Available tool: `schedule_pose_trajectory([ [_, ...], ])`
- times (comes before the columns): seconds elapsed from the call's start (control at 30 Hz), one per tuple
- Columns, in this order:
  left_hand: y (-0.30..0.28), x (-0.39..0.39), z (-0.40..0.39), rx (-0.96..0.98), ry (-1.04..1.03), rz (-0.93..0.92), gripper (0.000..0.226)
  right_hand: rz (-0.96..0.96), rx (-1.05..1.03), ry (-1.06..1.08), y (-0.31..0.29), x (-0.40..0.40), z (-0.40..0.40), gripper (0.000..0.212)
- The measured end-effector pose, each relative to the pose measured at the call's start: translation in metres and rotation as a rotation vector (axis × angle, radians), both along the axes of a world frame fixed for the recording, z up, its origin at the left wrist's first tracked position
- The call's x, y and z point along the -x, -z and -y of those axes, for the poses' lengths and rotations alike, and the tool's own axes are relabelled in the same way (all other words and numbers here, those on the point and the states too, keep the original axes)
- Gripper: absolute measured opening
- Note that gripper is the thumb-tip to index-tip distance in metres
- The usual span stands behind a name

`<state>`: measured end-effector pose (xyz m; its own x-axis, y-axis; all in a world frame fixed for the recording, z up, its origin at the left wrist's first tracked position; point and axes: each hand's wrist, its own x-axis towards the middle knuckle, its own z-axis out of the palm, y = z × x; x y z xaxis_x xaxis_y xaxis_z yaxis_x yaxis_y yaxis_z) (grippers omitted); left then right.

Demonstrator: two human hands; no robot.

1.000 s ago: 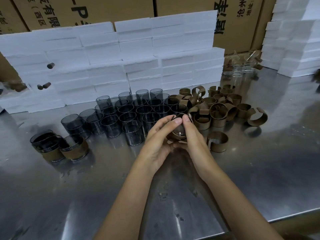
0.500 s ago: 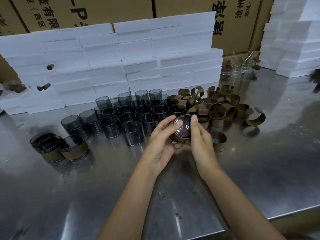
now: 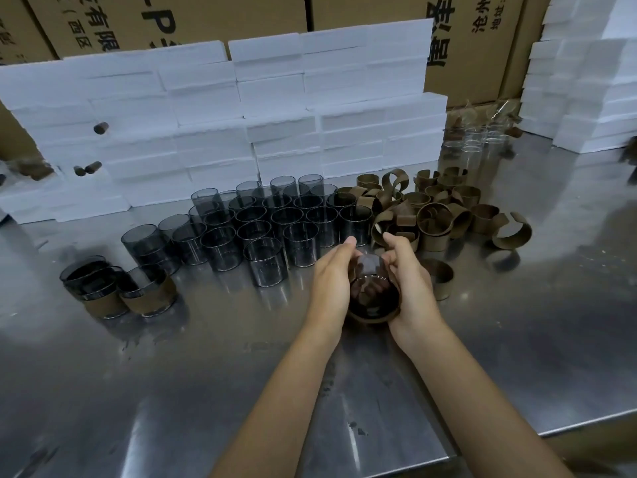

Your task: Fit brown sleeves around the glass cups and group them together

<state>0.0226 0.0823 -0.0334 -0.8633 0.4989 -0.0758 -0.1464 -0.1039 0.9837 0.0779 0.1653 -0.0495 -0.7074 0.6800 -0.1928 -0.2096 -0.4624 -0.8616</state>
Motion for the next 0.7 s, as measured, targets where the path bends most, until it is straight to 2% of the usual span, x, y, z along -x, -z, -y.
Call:
schedule_pose_trajectory([
  [0.13, 0.001, -0.004, -0.001, -0.058, -0.013, 0.052, 0.035, -0.039, 0.004, 0.037, 0.002, 0.003, 0.002, 0.044],
  [0.33, 0.001, -0.007, -0.003, -0.106, 0.021, 0.11, 0.04, -0.048, 0.062, 0.059, -0.003, 0.001, 0.002, 0.026],
  [0.63, 0.003, -0.006, -0.001, -0.074, 0.041, 0.062, 0.042, -0.016, 0.054, 0.058, -0.007, 0.001, 0.004, 0.023],
  [0.7, 0.004, -0.005, 0.0, -0.056, 0.042, -0.003, 0.044, -0.005, 0.041, 0.086, -0.007, 0.002, 0.004, 0.03],
])
